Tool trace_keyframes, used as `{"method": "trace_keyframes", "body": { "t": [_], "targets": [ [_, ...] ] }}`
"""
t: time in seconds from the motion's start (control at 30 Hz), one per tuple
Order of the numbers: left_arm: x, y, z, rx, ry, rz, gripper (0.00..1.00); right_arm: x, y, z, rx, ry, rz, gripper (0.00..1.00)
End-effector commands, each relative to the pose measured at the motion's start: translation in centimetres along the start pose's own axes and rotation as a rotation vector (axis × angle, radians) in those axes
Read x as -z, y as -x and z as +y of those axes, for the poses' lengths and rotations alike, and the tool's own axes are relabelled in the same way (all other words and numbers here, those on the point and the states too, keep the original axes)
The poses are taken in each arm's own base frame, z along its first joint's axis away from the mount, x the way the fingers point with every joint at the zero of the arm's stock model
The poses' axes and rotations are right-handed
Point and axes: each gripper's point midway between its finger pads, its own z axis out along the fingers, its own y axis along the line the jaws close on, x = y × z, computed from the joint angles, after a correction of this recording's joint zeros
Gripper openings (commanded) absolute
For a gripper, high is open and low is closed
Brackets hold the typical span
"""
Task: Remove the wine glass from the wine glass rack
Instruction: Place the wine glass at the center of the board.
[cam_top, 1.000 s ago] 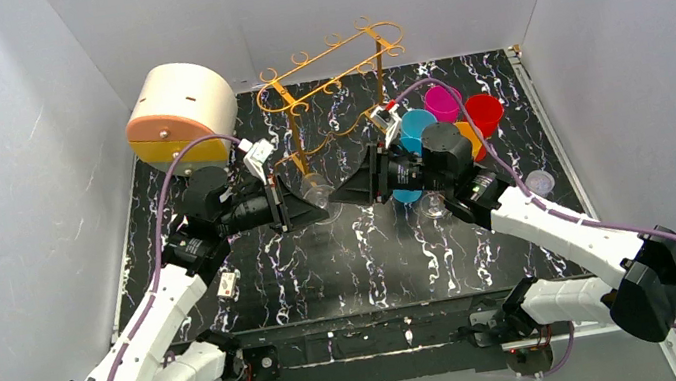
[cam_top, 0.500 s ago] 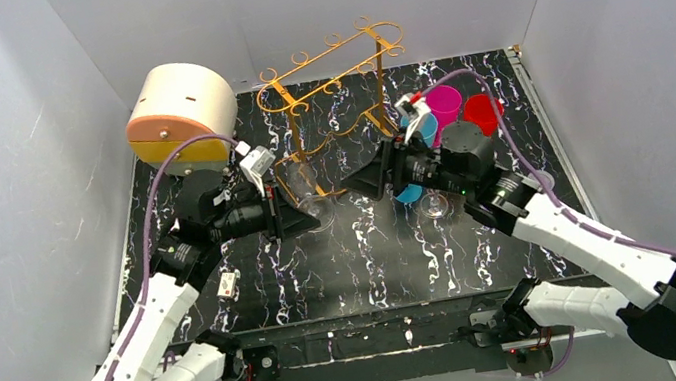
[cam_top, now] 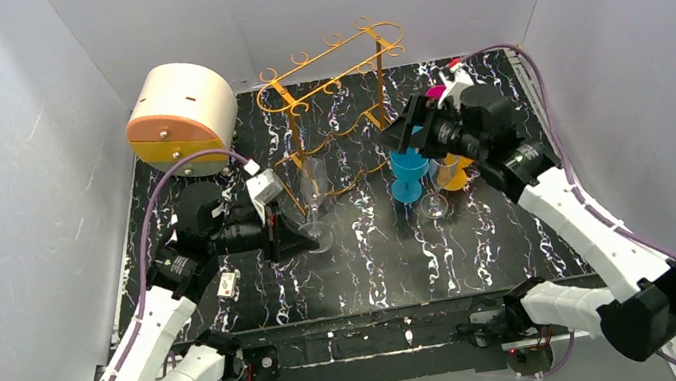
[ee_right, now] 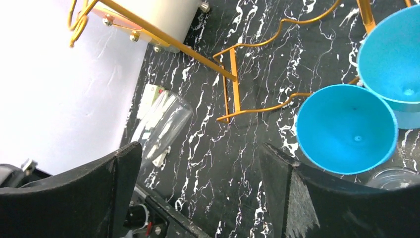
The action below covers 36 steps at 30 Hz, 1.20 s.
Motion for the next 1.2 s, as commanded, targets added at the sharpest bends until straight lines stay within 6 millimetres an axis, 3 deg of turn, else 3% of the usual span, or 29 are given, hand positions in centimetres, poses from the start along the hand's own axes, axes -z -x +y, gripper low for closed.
{"method": "trace_keyframes", "body": {
  "t": [0.0,0.13,0.37,0.57,0.83,1.17],
  "targets": [
    [1.7,-1.0,-5.6,-0.318,-0.326,-0.024,0.0,1.3,0.4,2.5,-0.065,0.285,0.139,0.94],
    [2.5,-1.3,-7.2,-0.408,-0.41,-0.049,0.0,1.5,-0.1,4.4,-0.046,0.453,0.25,0.93],
    [3.0,-1.3,-8.5,-0.445,-0.509,-0.058,0.0,1.5,-1.1,5.8,-0.045,0.619,0.354,0.85],
    [2.8,-1.1,-8.5,-0.445,-0.53,-0.055,0.0,2.8,-1.5,7.3,-0.061,0.76,0.43,0.78],
    [3.0,-0.7,-9.0,-0.478,-0.568,-0.067,0.0,3.6,-2.8,7.6,-0.117,0.826,0.578,0.62],
    [2.5,-0.9,-8.2,-0.473,-0.557,-0.06,0.0,6.9,-4.2,9.2,-0.105,0.964,0.75,0.47]
  ]
}}
